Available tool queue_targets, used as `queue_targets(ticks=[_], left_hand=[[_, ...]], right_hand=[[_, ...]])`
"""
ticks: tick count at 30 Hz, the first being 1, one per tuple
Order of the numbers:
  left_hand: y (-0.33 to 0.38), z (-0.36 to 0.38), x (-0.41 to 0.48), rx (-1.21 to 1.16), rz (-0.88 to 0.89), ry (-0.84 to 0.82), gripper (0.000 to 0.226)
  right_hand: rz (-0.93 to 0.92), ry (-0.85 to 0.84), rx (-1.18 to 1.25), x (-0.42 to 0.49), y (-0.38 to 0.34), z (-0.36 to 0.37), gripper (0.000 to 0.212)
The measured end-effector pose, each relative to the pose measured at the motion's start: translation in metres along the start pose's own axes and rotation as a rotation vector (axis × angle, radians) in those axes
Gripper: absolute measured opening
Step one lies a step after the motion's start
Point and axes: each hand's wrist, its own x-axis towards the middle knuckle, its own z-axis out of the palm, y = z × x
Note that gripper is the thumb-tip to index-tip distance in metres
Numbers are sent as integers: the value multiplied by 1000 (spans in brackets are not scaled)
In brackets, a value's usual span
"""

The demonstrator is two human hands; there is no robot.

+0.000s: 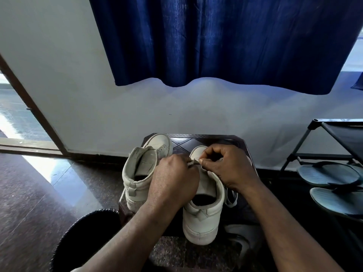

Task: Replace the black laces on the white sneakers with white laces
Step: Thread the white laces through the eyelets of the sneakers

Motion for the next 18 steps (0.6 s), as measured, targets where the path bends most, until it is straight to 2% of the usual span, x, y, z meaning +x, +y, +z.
queue_targets(ticks=[13,18], left_hand=[[-2,2,0,-18,33,11,18],[-4,2,0,-15,41,5,17]], right_hand=[[-8,10,-43,3,-3,8,17],[-19,25,91,0,0,10,28]])
